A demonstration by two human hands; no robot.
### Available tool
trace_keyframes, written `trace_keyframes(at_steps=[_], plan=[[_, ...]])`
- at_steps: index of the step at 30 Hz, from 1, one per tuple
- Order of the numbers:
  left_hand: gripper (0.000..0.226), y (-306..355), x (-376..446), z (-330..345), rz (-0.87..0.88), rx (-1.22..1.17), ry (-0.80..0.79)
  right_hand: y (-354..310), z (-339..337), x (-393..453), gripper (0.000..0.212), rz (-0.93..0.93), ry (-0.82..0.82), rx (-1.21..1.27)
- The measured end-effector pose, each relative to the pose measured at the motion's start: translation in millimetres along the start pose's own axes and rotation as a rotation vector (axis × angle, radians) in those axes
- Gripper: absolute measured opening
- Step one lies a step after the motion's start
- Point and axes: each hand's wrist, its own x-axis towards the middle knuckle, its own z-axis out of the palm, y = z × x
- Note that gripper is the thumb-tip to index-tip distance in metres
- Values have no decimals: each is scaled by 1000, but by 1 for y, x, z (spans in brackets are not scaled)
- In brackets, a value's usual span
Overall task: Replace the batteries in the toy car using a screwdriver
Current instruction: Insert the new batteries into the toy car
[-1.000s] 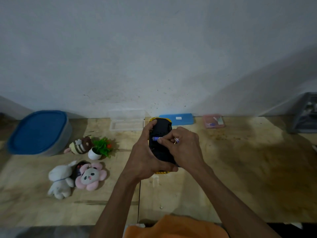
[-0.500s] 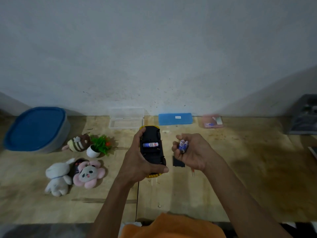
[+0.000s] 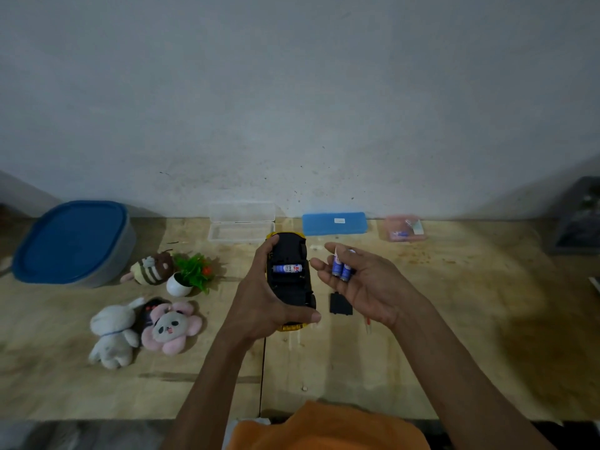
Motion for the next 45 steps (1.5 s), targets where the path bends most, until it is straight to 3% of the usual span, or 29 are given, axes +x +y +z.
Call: trace_keyframes(at_steps=[6,15,18,22,29,38,45], plan=[[137,3,-1,0,-9,0,-13,0,7,-1,19,31,92,-52],[131,10,-3,-1,-7,-14,-25,2,15,-4,16,-20,87,-112],[131,12,-4,-1,-7,-27,-36,4,16,-5,17,-148,108,-217],[131,16,-7,-1,-4,-38,-57,7,16,-7,15,-515,160,-638],[134,20,-9,0,-5,-55,-91,17,27,4,13,-768,-119,-1151],[142,18,-8,-3,-39,-48,-67,24,20,25,23,-1028,-368,-1593],[141,15,-7,-5,-30,-65,-61,26,17,30,24,-1130,-393,-1658]])
